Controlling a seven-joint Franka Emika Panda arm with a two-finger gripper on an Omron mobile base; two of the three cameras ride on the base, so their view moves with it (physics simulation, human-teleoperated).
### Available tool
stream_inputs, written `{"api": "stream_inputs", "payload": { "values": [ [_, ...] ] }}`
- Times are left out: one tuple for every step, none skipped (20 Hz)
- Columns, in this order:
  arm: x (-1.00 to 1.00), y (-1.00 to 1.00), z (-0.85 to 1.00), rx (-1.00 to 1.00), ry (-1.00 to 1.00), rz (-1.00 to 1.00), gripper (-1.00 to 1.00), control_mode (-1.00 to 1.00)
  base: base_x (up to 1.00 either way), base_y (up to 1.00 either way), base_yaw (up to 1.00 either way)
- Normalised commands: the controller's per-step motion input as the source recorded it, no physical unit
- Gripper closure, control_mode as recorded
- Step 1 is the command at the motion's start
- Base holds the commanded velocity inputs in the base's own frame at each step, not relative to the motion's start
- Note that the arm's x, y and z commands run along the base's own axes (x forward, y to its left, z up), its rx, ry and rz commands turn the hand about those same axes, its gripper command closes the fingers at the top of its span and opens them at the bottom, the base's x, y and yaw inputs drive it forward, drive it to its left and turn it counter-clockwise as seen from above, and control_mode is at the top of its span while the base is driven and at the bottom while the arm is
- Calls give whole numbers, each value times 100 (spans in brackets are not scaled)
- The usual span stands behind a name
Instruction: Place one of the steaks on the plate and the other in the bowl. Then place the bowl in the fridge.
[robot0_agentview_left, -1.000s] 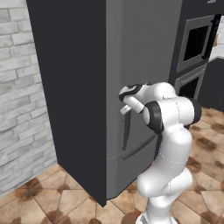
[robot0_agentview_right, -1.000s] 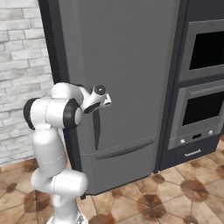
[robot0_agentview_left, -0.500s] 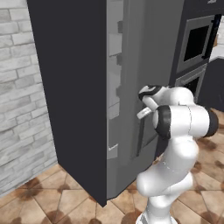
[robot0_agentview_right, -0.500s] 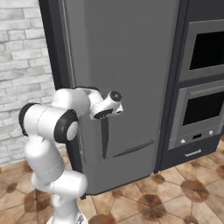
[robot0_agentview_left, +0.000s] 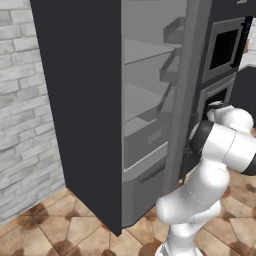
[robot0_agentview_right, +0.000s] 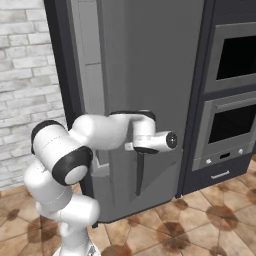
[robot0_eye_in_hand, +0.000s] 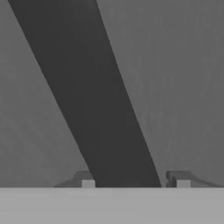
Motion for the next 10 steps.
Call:
{"api": "stream_inputs", "payload": {
  "values": [
    [-18, -27, 0, 0, -1, 11, 100, -100, 0, 0, 0],
    [-5, 0, 0, 0, 0, 9, 100, -100, 0, 0, 0],
    [0, 0, 0, 0, 0, 9, -100, -100, 0, 0, 0],
    [0, 0, 0, 0, 0, 6, -100, -100, 0, 0, 0],
    [0, 0, 0, 0, 0, 2, -100, -100, 0, 0, 0],
    [18, -8, 0, 2, 0, 9, -100, -100, 0, 0, 0],
    [0, -9, 0, 0, 0, 1, -100, -100, 0, 0, 0],
    [-10, -20, 9, 0, -1, 2, -100, -100, 0, 0, 0],
    [-42, -29, 25, 0, -9, 5, -100, -100, 0, 0, 0],
    [-39, -42, 22, 2, -16, 9, -100, -100, 0, 0, 0]
  ]
}}
